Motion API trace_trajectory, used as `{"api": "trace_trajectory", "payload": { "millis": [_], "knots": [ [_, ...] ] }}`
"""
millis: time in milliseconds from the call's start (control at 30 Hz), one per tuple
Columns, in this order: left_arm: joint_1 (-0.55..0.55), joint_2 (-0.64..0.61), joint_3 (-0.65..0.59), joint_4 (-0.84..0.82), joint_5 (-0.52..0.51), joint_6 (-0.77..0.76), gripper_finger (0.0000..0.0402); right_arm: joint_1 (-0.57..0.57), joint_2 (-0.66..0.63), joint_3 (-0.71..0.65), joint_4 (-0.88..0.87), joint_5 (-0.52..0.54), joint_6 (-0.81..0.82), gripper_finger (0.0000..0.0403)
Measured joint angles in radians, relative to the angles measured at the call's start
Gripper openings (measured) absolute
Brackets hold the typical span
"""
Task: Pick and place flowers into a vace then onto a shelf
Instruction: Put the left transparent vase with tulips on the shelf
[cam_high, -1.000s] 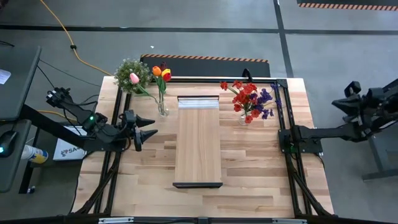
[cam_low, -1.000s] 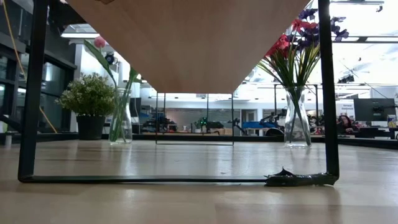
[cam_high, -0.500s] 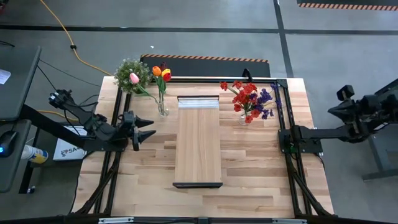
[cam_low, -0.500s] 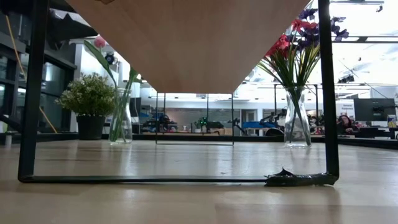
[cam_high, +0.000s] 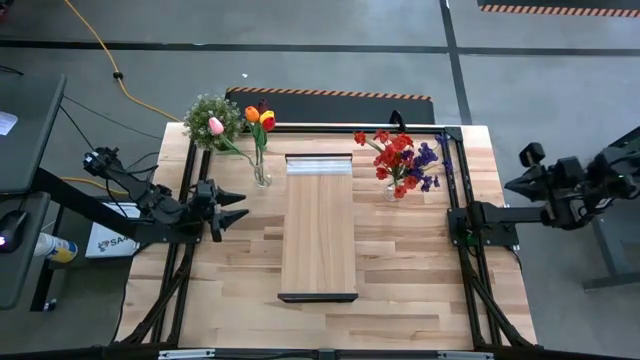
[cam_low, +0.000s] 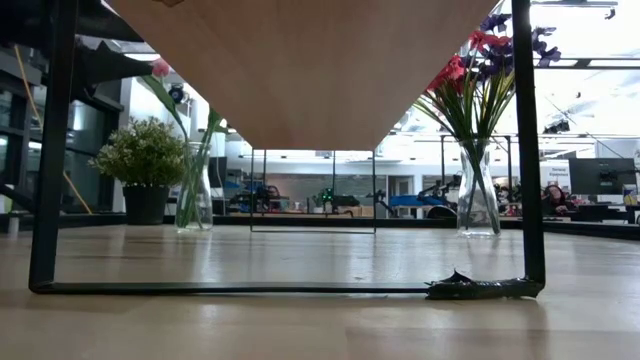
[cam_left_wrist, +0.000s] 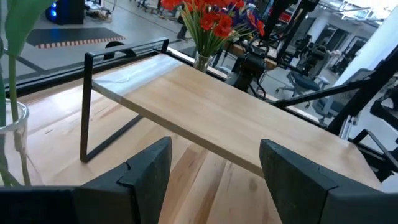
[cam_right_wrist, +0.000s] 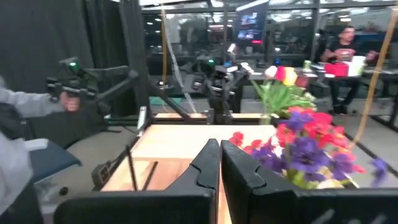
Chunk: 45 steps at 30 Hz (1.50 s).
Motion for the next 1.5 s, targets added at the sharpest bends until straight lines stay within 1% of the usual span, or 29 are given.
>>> {"api": "trace_trajectory", "payload": {
  "millis": [133, 300, 433, 533, 900, 1033, 1100, 1300, 1500],
  "knots": [
    [0.0, 0.0, 0.0, -0.002, 0.001, 0.001, 0.0276, 0.0, -0.001, -0.062, 0.053, -0.047, -0.001, 0.0007],
    [0.0, 0.0, 0.0, -0.009, 0.005, 0.001, 0.0276, 0.0, -0.001, -0.129, 0.109, -0.065, -0.001, 0.0008],
    [0.0, 0.0, 0.0, -0.012, 0.051, 0.001, 0.0276, 0.0, -0.001, -0.18, 0.16, -0.093, 0.002, 0.0005],
    [0.0, 0.0, 0.0, -0.02, 0.054, 0.002, 0.0276, 0.0, -0.003, -0.222, 0.198, -0.121, 0.003, 0.0005],
    [0.0, 0.0, 0.0, -0.06, 0.054, -0.011, 0.0276, 0.0, -0.003, -0.394, 0.354, -0.13, 0.072, 0.0005],
    [0.0, 0.0, 0.0, -0.091, 0.056, -0.045, 0.0276, 0.0, -0.003, -0.412, 0.362, -0.163, 0.12, 0.0007],
    [0.0, 0.0, 0.0, -0.099, 0.058, -0.054, 0.0276, 0.0, -0.003, -0.412, 0.363, -0.182, 0.118, 0.0008],
    [0.0, -0.014, 0.0, -0.099, 0.059, -0.053, 0.0276, 0.0, -0.003, -0.412, 0.363, -0.182, 0.099, 0.0005],
    [0.0, -0.05, 0.0, -0.099, 0.059, -0.02, 0.0276, 0.0, -0.003, -0.468, 0.446, -0.179, 0.103, 0.0007]
  ]
}}
